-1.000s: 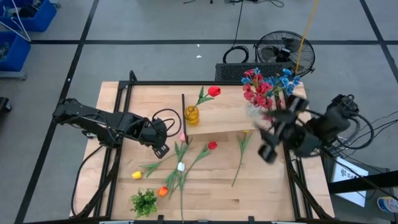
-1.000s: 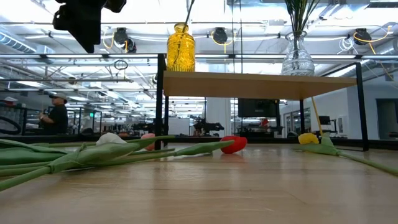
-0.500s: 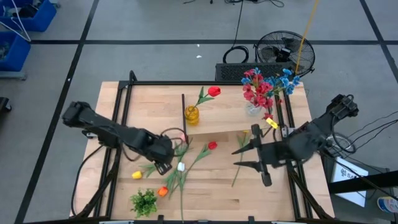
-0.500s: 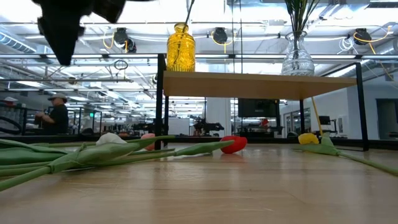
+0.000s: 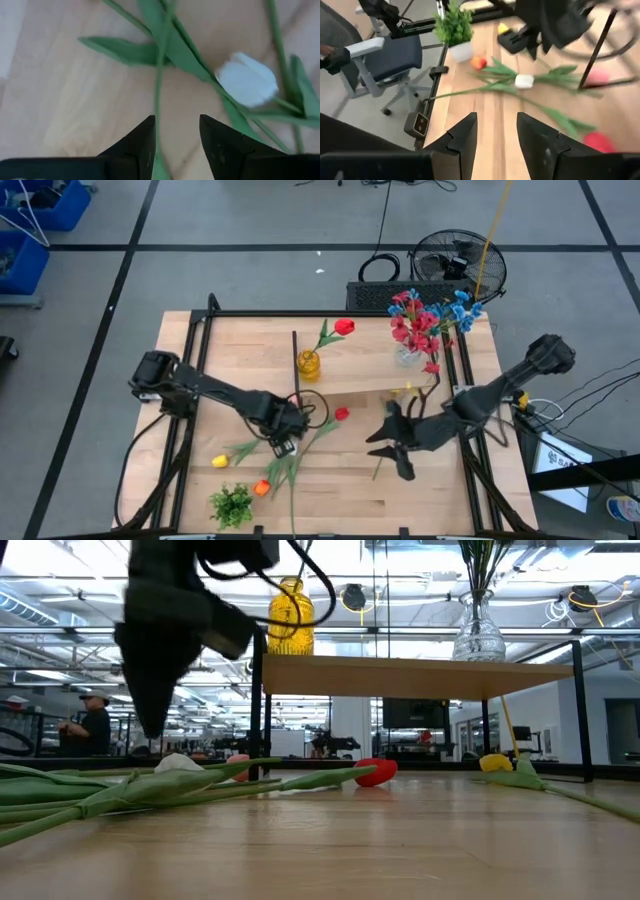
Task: Pick and place flowers into a vace then onto a shelf
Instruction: Put the right yellow flower into the transparent vase
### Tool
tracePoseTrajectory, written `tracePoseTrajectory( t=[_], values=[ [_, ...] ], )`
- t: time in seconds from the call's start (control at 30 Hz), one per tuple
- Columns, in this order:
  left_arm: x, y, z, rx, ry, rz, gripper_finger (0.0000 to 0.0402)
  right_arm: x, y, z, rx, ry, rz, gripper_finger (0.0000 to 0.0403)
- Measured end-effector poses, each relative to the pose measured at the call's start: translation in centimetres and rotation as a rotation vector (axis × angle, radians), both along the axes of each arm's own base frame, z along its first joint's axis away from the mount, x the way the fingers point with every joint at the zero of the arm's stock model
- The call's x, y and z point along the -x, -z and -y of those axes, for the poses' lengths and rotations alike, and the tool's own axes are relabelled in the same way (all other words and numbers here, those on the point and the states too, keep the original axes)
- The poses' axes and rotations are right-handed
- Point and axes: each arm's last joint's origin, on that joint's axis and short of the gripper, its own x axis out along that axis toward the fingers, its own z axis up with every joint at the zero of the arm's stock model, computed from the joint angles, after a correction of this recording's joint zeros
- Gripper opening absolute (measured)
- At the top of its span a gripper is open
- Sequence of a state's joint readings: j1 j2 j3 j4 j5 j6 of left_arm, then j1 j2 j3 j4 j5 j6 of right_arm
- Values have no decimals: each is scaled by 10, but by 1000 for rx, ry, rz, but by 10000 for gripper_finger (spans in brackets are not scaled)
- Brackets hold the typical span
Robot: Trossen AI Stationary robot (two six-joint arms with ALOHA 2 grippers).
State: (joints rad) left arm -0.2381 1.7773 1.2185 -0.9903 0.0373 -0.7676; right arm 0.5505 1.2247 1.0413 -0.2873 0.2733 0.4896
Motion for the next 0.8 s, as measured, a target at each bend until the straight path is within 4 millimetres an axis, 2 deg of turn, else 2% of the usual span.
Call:
tracePoseTrajectory(
  t=[0.13, 0.27, 0.4, 0.5, 0.67, 0.8],
  values=[
    [11, 10, -7, 40, -44, -65, 156, -5, 26, 6, -67, 26, 59, 130],
    [32, 5, 0, 73, -76, -85, 156, -5, 43, 11, -37, 18, 110, 130],
    [60, 4, -3, 69, -156, -81, 156, -6, 53, 18, -12, 29, 104, 131],
    [76, 11, -8, 84, -173, 16, 156, -9, 53, 26, 24, 46, 110, 131],
    [78, 22, -9, 144, -165, 209, 156, -16, 60, 40, 59, 99, 66, 130],
    [77, 24, -9, 88, -129, 266, 156, -15, 69, 41, 90, 98, -9, 131]
  ],
)
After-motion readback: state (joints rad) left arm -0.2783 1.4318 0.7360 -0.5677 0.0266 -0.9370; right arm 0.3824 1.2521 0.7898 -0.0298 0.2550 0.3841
